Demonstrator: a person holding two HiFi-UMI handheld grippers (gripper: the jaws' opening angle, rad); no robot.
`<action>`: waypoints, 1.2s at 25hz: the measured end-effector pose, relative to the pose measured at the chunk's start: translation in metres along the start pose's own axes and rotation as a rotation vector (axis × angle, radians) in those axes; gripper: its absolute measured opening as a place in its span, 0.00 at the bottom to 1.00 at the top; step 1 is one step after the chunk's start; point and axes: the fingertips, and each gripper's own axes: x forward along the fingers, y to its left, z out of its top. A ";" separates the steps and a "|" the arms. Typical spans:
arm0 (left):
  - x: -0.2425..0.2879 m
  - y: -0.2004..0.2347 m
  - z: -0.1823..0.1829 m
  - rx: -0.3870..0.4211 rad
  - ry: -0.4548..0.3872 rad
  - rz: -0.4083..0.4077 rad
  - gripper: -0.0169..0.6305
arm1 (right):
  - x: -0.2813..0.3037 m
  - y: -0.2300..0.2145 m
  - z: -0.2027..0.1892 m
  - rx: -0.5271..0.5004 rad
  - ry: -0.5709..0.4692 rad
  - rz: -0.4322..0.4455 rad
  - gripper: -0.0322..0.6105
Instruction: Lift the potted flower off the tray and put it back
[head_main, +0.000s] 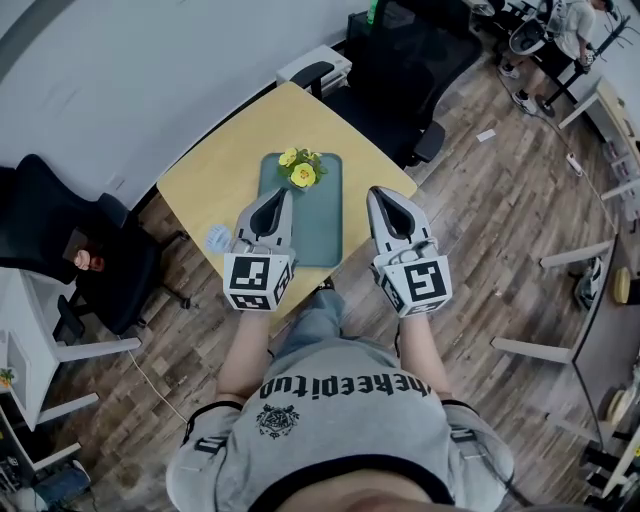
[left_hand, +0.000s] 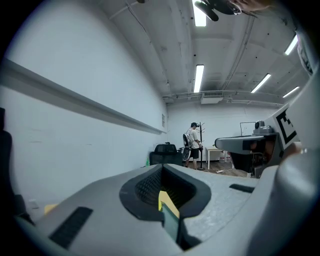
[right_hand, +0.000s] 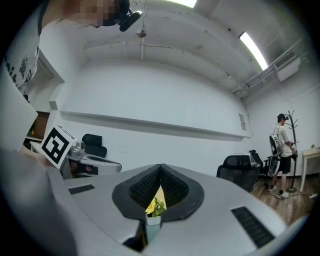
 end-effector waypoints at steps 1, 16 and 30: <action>-0.003 -0.002 0.007 0.007 -0.015 -0.001 0.03 | -0.003 0.000 0.003 -0.002 -0.007 -0.003 0.05; -0.053 -0.026 0.065 0.039 -0.174 -0.006 0.03 | -0.045 0.004 0.035 -0.037 -0.079 -0.058 0.05; -0.085 -0.040 0.080 0.048 -0.236 -0.007 0.03 | -0.080 0.014 0.051 -0.066 -0.118 -0.110 0.05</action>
